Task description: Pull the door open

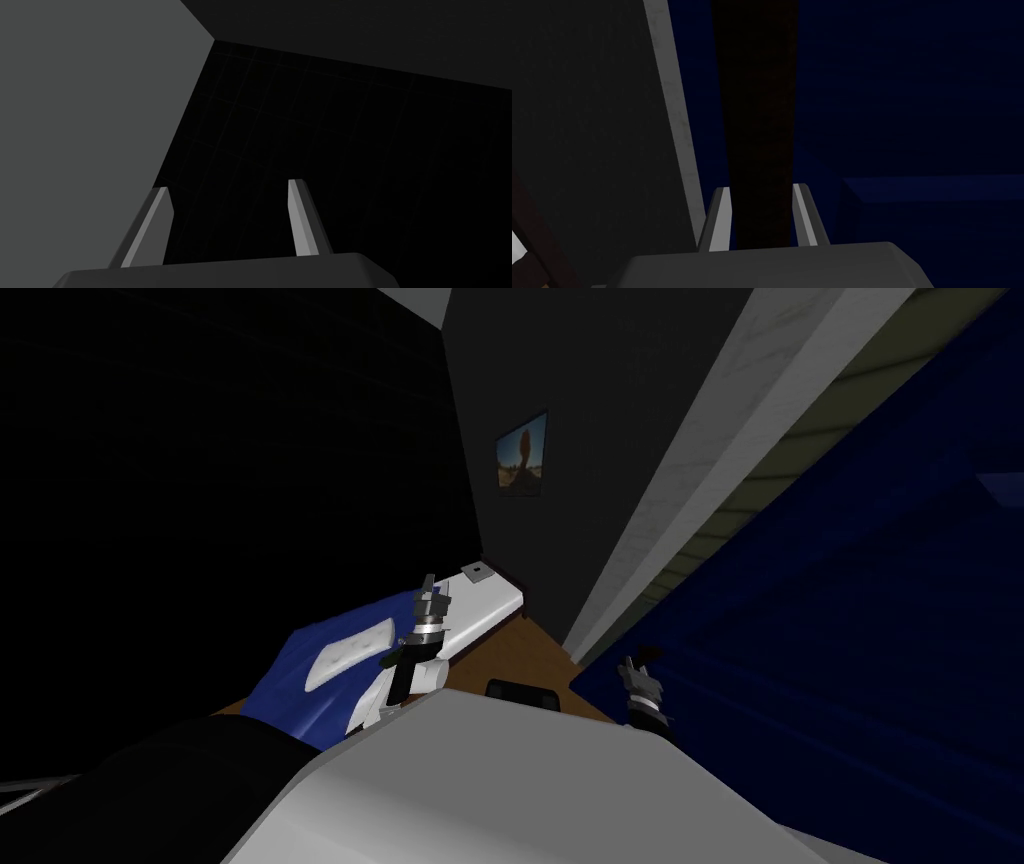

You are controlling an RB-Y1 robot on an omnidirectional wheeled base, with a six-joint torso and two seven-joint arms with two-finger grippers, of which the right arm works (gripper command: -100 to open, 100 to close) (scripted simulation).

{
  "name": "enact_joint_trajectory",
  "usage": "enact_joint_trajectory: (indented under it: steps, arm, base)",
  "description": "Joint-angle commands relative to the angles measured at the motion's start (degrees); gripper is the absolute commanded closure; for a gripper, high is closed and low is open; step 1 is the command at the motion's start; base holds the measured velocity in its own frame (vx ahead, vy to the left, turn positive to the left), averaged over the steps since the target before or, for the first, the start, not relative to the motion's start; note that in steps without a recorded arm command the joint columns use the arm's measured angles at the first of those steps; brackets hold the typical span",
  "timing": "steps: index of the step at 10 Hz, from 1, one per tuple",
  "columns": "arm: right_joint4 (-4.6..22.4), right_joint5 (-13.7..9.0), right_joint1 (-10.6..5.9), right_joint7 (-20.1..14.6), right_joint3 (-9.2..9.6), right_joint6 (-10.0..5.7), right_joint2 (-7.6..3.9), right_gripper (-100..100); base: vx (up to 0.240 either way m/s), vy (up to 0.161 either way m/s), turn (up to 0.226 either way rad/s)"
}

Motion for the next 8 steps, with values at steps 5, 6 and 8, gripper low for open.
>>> enact_joint_trajectory:
  steps: [5,6,8]
  arm:
    - [-1.63,1.74,1.32,-1.79,3.19,-0.45,-1.42,100]
    - [-2.09,2.49,1.94,-2.51,4.56,-0.84,-1.91,100]
    - [-2.68,3.27,2.48,-3.27,5.92,-1.42,-2.57,100]
  base:
    - [-0.215,0.008,0.052]
    - [-0.163,-0.016,0.058]
    - [-0.22,-0.039,0.069]
